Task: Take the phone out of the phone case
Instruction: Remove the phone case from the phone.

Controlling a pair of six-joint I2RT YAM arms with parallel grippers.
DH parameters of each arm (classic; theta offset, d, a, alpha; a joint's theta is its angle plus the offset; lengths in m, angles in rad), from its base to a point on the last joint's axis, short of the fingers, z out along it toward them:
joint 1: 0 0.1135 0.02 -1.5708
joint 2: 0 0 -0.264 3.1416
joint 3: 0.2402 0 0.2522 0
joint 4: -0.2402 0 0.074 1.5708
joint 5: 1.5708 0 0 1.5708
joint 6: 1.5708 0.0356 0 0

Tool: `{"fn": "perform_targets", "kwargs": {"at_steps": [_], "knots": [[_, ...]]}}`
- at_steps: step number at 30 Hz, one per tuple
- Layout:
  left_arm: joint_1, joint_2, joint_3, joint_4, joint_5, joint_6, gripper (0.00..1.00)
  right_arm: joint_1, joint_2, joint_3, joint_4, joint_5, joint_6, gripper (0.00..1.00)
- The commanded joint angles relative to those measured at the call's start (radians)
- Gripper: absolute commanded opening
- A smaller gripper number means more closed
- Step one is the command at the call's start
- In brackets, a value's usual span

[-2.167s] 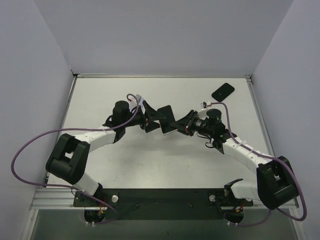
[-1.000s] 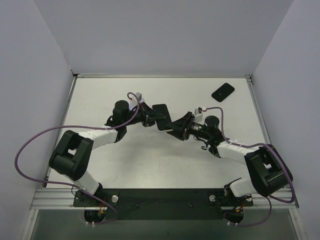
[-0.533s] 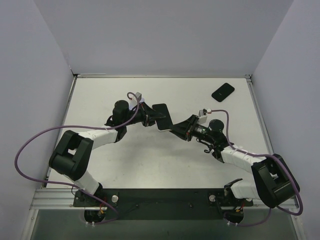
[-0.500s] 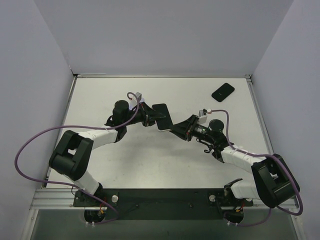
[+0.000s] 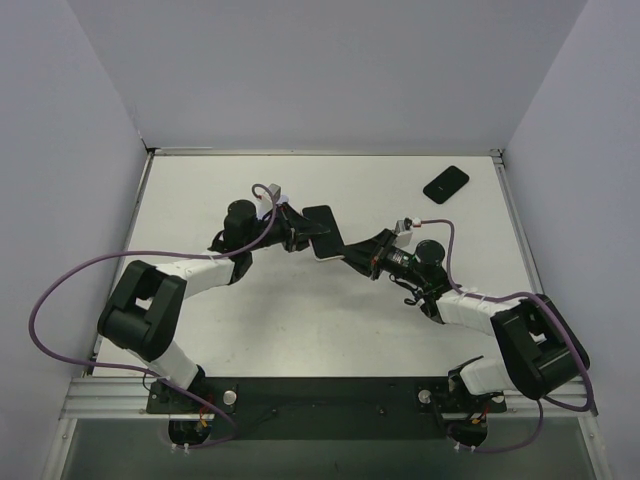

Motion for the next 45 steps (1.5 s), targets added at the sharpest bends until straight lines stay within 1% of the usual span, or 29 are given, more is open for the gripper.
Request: {"fn": "perform_targets", "kwargs": {"at_steps": [1, 3, 5, 12, 16, 18, 20, 22, 23, 24, 26, 27, 30, 31, 34, 35, 36, 38, 39, 40, 41, 42, 43, 44, 45], "knots": [[0.031, -0.046, 0.034, 0.083, 0.009, -0.013, 0.32, -0.003, -0.003, -0.007, 0.174, 0.033, 0.016, 0.0], [0.048, -0.051, 0.034, 0.083, 0.011, -0.016, 0.43, -0.003, -0.009, -0.011, 0.166, 0.024, 0.005, 0.0], [0.068, -0.054, 0.036, 0.082, 0.014, -0.021, 0.46, -0.003, -0.012, -0.014, 0.164, 0.009, -0.003, 0.0], [0.077, -0.031, 0.05, 0.102, 0.009, -0.044, 0.47, 0.009, -0.012, -0.014, 0.177, -0.016, -0.011, 0.0], [0.077, 0.004, 0.054, 0.166, 0.008, -0.084, 0.49, 0.014, -0.017, -0.013, 0.18, -0.028, -0.015, 0.0], [0.077, 0.011, 0.066, 0.166, 0.006, -0.087, 0.49, 0.019, -0.023, -0.011, 0.178, -0.034, -0.017, 0.0], [0.076, 0.011, 0.077, 0.129, 0.006, -0.062, 0.49, 0.023, -0.029, -0.005, 0.162, -0.041, -0.03, 0.0], [0.073, 0.006, 0.093, 0.067, 0.003, -0.036, 0.45, 0.031, -0.049, 0.003, 0.137, -0.047, -0.046, 0.0], [0.073, 0.003, 0.096, 0.053, 0.0, -0.02, 0.4, 0.034, -0.057, 0.01, 0.102, -0.047, -0.067, 0.0], [0.074, 0.003, 0.096, 0.046, 0.0, -0.019, 0.31, 0.037, -0.073, 0.013, 0.082, -0.047, -0.078, 0.0], [0.074, 0.003, 0.094, 0.046, 0.002, -0.019, 0.23, 0.037, -0.09, 0.019, 0.034, -0.048, -0.105, 0.0], [0.074, 0.003, 0.094, 0.043, -0.001, -0.019, 0.15, 0.037, -0.106, 0.024, 0.019, -0.048, -0.115, 0.0], [0.074, 0.009, 0.094, 0.039, -0.001, -0.019, 0.06, 0.036, -0.133, 0.027, -0.026, -0.048, -0.138, 0.0], [0.074, 0.009, 0.093, 0.04, -0.003, -0.019, 0.0, 0.036, -0.141, 0.027, -0.046, -0.045, -0.141, 0.0], [0.074, 0.008, 0.083, 0.063, -0.005, -0.035, 0.0, 0.025, -0.179, 0.007, -0.037, -0.016, -0.136, 0.0], [0.074, 0.008, 0.07, 0.078, -0.009, -0.053, 0.0, 0.022, -0.195, 0.0, -0.023, 0.014, -0.13, 0.0], [0.074, 0.003, 0.061, 0.112, -0.014, -0.065, 0.0, 0.019, -0.201, -0.01, -0.004, 0.031, -0.101, 0.0], [0.074, -0.002, 0.021, 0.17, -0.035, -0.11, 0.0, 0.005, -0.201, -0.036, 0.1, 0.067, -0.064, 0.0], [0.074, -0.006, 0.005, 0.234, -0.044, -0.124, 0.0, 0.003, -0.192, -0.042, 0.144, 0.094, -0.04, 0.0], [0.074, -0.008, -0.005, 0.267, -0.052, -0.14, 0.0, -0.001, -0.182, -0.046, 0.239, 0.103, 0.004, 0.0], [0.074, -0.008, -0.015, 0.296, -0.066, -0.171, 0.0, -0.006, -0.154, -0.045, 0.287, 0.111, 0.034, 0.0], [0.074, -0.008, -0.034, 0.372, -0.074, -0.188, 0.0, -0.004, -0.137, -0.043, 0.337, 0.139, 0.061, 0.0], [0.073, -0.006, -0.039, 0.407, -0.09, -0.22, 0.0, -0.004, -0.114, -0.033, 0.432, 0.148, 0.128, 0.0], [0.073, -0.008, -0.047, 0.446, -0.101, -0.24, 0.0, -0.006, -0.069, -0.019, 0.483, 0.162, 0.167, 0.0], [0.073, -0.008, -0.056, 0.536, -0.116, -0.258, 0.0, -0.004, -0.061, 0.001, 0.484, 0.166, 0.199, 0.0]]}}
